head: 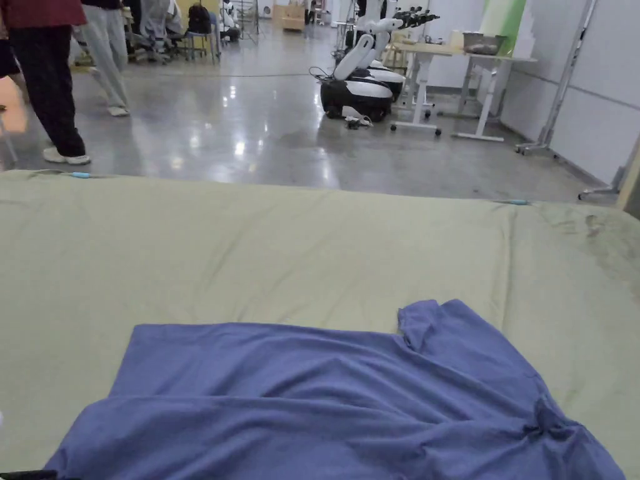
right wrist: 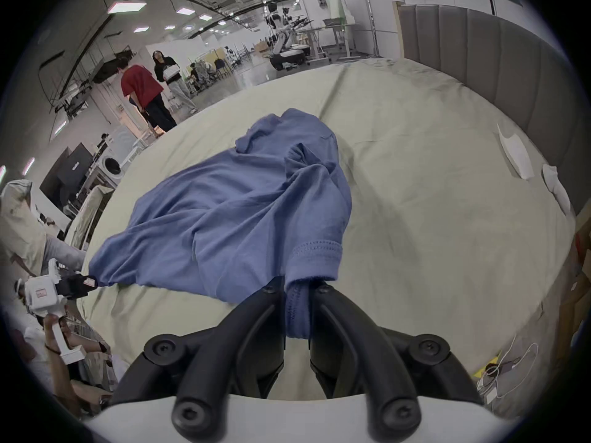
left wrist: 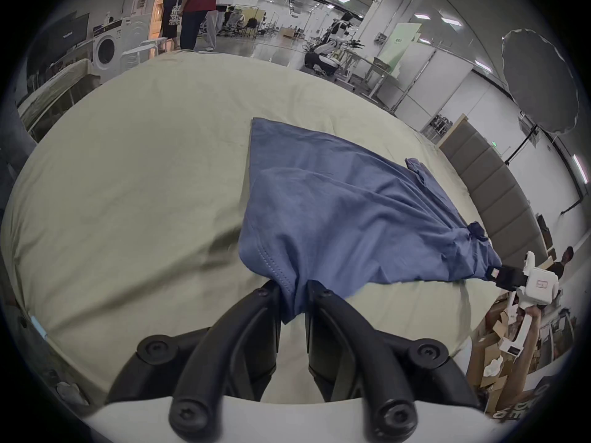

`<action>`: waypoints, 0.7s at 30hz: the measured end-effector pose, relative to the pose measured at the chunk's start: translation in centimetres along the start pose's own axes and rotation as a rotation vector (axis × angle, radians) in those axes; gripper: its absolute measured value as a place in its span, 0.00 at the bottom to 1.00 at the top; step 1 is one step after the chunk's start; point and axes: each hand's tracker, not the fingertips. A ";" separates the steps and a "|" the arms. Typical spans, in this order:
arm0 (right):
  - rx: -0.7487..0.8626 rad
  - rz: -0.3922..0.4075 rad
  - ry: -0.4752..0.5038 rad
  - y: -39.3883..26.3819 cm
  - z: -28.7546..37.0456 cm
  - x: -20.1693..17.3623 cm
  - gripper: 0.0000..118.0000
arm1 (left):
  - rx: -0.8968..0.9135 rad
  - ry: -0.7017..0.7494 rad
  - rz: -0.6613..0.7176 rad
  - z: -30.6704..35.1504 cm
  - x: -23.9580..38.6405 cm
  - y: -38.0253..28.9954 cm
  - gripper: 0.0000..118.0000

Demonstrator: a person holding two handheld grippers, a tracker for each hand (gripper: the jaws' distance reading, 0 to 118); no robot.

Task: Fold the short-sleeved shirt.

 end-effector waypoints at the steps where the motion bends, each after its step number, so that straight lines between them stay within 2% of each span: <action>1: 0.001 -0.003 -0.005 -0.5 0.8 0.0 0.12 | -0.004 0.004 0.003 0.5 0.0 -0.3 0.14; 5: -0.021 0.015 -0.075 -3.0 3.4 0.5 0.12 | -0.035 -0.010 0.051 3.2 -0.6 -2.8 0.14; 8: -0.059 -0.018 -0.084 -4.5 4.0 1.5 0.12 | -0.052 0.093 0.040 4.2 -1.5 -4.7 0.14; 11: -0.110 -0.020 -0.149 -6.0 2.2 2.0 0.12 | -0.126 0.186 0.045 3.2 -3.1 -6.6 0.14; 15: -0.137 -0.006 -0.203 -6.8 -1.1 2.0 0.12 | -0.146 0.193 0.101 1.6 -4.9 -7.8 0.14; 18: -0.125 0.021 -0.227 -6.9 -1.3 2.0 0.29 | -0.039 0.114 0.129 2.9 -4.8 -7.5 0.14; 20: -0.047 -0.031 -0.195 -6.5 1.2 1.8 0.55 | 0.075 0.062 0.120 4.7 -4.2 -6.6 0.19; 21: 0.011 -0.070 -0.145 -6.5 2.6 1.5 0.69 | 0.128 0.047 0.118 5.5 -3.7 -6.2 0.33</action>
